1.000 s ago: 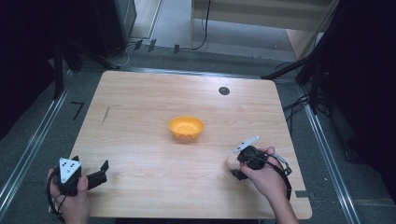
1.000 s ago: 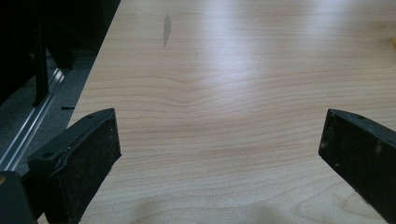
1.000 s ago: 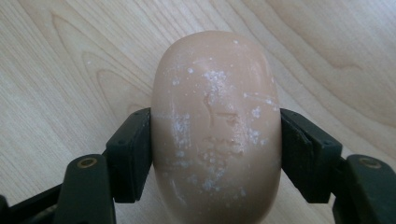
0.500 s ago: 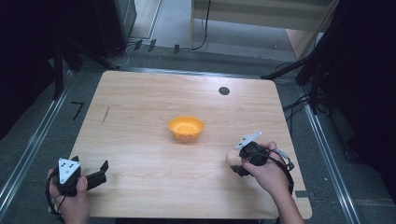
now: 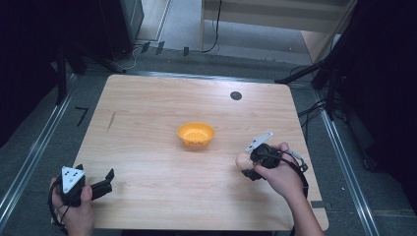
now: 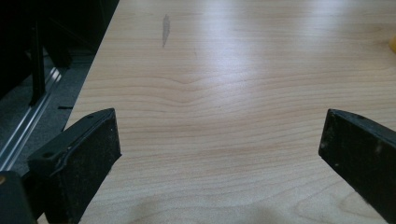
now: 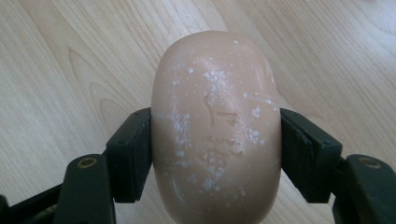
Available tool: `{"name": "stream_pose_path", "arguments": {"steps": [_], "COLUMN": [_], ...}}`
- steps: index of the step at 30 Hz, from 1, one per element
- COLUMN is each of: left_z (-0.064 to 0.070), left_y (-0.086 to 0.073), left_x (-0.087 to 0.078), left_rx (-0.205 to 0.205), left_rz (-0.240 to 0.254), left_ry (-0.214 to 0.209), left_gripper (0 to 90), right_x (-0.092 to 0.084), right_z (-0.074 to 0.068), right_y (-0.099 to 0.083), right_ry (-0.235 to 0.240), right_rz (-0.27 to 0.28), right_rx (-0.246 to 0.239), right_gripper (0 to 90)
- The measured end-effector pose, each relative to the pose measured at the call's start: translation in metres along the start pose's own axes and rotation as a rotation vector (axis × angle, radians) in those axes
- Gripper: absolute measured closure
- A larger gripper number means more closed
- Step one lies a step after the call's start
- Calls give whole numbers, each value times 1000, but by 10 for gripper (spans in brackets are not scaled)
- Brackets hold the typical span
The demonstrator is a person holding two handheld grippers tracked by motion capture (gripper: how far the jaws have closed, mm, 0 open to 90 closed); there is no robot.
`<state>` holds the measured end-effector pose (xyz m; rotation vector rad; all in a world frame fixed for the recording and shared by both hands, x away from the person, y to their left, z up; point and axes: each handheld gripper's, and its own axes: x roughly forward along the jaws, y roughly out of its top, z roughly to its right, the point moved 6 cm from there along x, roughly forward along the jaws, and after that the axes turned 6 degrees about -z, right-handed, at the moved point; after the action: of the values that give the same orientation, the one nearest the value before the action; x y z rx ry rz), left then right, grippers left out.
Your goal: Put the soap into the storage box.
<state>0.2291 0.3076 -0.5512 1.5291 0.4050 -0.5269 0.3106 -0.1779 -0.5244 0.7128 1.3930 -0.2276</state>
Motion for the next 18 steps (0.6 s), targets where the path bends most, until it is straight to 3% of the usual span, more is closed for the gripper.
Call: {"name": "stream_pose_path", "arguments": {"steps": [18], "left_z": [0], "left_y": [0], "left_x": [-1], "left_rx": [0], "left_rz": [9], "left_ry": [-4], "left_gripper": [0], "right_x": [-6], "right_z": [9], "right_y": [15], "right_ry": [2], "right_rz": [10], "right_rx": [-41], "right_gripper": [336]}}
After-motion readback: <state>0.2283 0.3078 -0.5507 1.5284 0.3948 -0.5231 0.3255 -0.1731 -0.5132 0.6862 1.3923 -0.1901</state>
